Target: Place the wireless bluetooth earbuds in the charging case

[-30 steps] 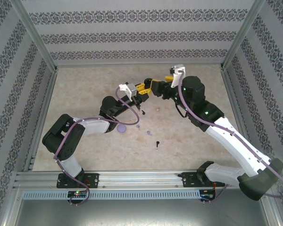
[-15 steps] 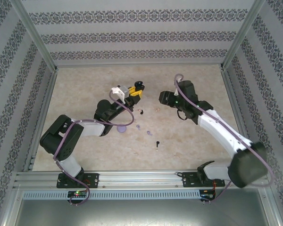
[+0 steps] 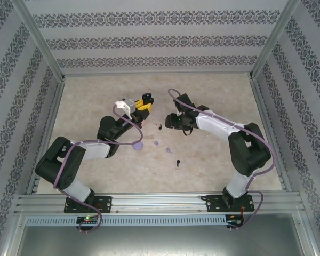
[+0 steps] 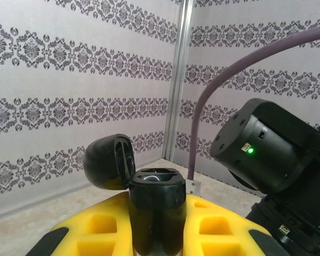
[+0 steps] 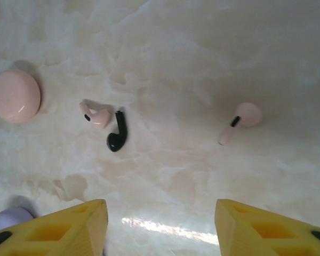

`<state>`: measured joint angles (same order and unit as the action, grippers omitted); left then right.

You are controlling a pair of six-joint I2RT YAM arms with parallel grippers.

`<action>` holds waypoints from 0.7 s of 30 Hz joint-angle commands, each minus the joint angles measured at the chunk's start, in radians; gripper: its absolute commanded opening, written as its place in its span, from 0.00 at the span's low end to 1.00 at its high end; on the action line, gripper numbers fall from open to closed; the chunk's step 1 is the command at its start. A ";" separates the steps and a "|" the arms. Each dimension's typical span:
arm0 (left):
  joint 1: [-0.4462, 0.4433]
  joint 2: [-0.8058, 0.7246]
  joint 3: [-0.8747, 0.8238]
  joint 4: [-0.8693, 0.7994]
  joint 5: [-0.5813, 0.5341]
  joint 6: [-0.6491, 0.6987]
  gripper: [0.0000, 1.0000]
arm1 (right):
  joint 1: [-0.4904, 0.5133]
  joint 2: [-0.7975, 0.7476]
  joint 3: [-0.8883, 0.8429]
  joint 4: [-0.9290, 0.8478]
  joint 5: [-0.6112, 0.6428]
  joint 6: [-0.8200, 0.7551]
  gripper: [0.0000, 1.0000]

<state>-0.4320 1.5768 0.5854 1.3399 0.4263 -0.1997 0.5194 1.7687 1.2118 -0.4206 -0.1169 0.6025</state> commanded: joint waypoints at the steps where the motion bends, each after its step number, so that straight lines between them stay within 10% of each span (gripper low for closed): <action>1: 0.021 -0.024 0.002 0.051 0.019 -0.014 0.00 | 0.018 0.055 0.072 -0.050 0.004 0.001 0.49; 21: 0.042 -0.016 0.046 0.042 0.024 -0.024 0.00 | 0.089 0.316 0.342 -0.209 0.067 -0.073 0.41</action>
<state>-0.4034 1.5749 0.6090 1.3392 0.4366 -0.2108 0.5987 2.0571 1.5173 -0.5793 -0.0895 0.5499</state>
